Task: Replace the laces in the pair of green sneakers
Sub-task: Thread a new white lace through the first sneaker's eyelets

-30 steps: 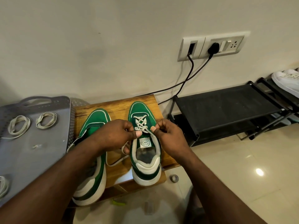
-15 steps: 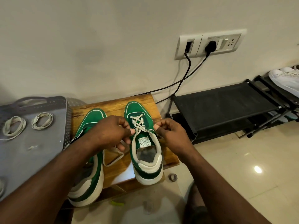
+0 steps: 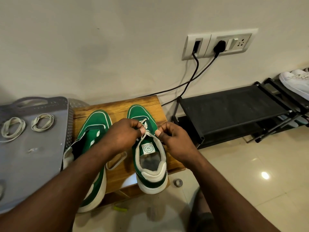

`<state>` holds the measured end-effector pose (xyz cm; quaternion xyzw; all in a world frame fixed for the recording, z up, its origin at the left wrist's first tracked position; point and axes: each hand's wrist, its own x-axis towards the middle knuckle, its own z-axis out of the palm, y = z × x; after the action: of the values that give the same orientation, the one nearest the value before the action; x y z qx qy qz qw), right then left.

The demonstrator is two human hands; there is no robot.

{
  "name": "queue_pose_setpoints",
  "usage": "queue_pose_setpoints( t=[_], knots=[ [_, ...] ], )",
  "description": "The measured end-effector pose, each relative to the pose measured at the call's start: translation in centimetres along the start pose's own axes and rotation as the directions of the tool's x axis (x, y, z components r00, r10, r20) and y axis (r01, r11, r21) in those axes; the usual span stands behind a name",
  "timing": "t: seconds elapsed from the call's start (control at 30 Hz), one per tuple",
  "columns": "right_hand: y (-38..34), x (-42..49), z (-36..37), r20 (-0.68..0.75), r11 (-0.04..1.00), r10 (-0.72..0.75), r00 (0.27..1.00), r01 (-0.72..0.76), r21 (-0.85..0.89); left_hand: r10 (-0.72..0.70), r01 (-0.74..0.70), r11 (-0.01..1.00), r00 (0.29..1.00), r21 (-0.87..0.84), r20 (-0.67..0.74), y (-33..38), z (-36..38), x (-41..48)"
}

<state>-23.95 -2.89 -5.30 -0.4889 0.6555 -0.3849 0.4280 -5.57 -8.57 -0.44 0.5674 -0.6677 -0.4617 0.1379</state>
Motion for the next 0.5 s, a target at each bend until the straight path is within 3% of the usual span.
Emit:
queue_pose_setpoints(
  t=[0.13, 0.27, 0.4, 0.5],
  knots=[
    [0.0, -0.1, 0.0, -0.068, 0.999, 0.028, 0.997, -0.031, -0.041, -0.106, 0.108, 0.988, 0.994, -0.109, 0.026, 0.1, 0.1, 0.2],
    [0.1, 0.1, -0.1, -0.032, 0.997, 0.077, 0.997, -0.078, -0.024, -0.03, 0.03, 0.997, 1.0, 0.069, -0.006, 0.3, -0.6, -0.1],
    [0.0, -0.1, -0.4, -0.013, 0.997, 0.052, 0.999, -0.052, -0.056, -0.044, 0.032, 0.959, 0.998, 0.28, 0.037, 0.6, -1.8, -0.6],
    [-0.3, -0.2, 0.2, 0.02, 0.996, 0.09, 0.996, -0.09, 0.014, -0.088, 0.063, 0.953, 0.994, 0.297, 0.069, 0.9, -1.9, -0.9]
  ],
)
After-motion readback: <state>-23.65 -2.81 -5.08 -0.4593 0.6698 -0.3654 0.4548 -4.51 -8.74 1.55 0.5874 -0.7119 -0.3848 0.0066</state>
